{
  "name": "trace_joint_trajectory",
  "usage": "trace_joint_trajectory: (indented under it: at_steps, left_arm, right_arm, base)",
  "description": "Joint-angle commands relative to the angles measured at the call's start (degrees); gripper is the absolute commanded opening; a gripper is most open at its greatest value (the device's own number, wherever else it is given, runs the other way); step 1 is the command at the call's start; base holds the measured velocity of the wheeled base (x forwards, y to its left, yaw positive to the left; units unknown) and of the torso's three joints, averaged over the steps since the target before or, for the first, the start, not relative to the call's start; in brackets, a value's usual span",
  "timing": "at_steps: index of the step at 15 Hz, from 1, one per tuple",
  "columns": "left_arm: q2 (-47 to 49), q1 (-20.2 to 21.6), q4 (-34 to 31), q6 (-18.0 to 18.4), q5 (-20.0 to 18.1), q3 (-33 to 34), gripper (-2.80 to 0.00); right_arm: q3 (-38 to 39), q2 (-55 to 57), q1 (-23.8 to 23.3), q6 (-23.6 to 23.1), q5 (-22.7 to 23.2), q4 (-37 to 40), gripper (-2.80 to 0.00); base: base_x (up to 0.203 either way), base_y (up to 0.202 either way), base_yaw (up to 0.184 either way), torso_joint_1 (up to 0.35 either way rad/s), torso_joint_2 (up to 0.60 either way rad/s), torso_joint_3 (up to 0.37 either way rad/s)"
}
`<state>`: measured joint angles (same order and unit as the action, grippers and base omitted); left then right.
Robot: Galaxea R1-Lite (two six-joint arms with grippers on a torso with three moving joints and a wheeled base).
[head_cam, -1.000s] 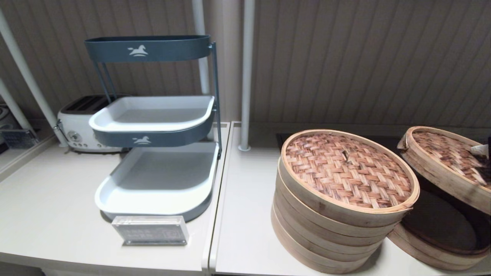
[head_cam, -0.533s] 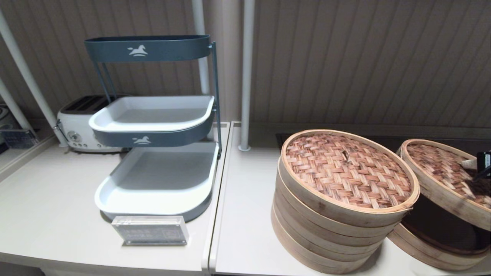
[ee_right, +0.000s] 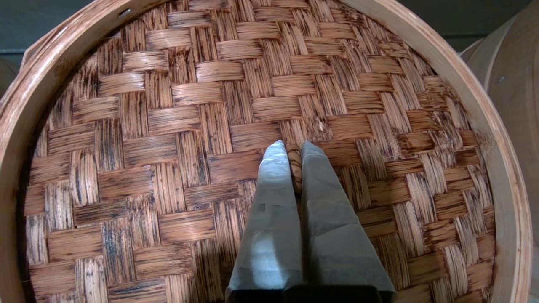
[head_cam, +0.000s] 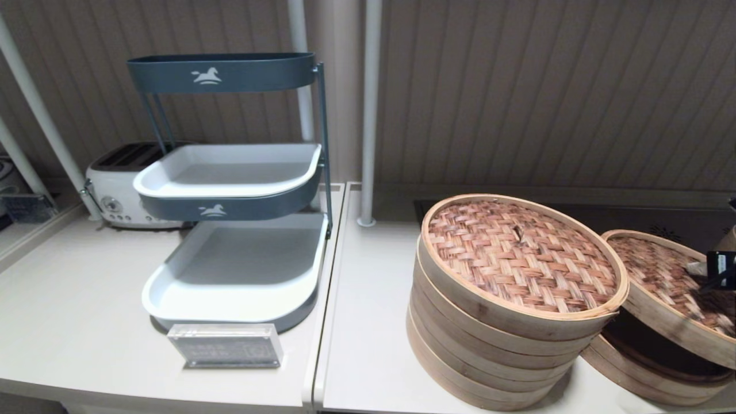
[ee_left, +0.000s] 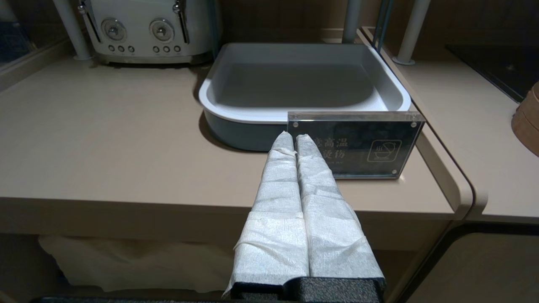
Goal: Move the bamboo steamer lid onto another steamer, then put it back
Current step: Put the steamer
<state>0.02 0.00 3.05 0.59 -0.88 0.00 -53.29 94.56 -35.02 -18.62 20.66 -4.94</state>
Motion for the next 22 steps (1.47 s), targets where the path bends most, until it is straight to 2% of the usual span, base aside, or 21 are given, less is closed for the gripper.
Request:
trace_joint_trajectory:
  at_steps: [1,22]
  left_arm:
    - [-0.02,0.0,0.03,0.03,0.0,1.58,-2.8]
    - [-0.02,0.0,0.03,0.03,0.0,1.58,-2.8]
  right_arm:
    - [1.39,0.85,-0.22,-0.19,0.13,-0.95,-2.8]
    - [3.89,8.03,-0.23,-0.13,0.17,-9.27,-2.8]
  base:
    - [0.0,0.0,0.0,0.0,0.0,0.0]
    - [0.0,0.0,0.0,0.0,0.0,0.0]
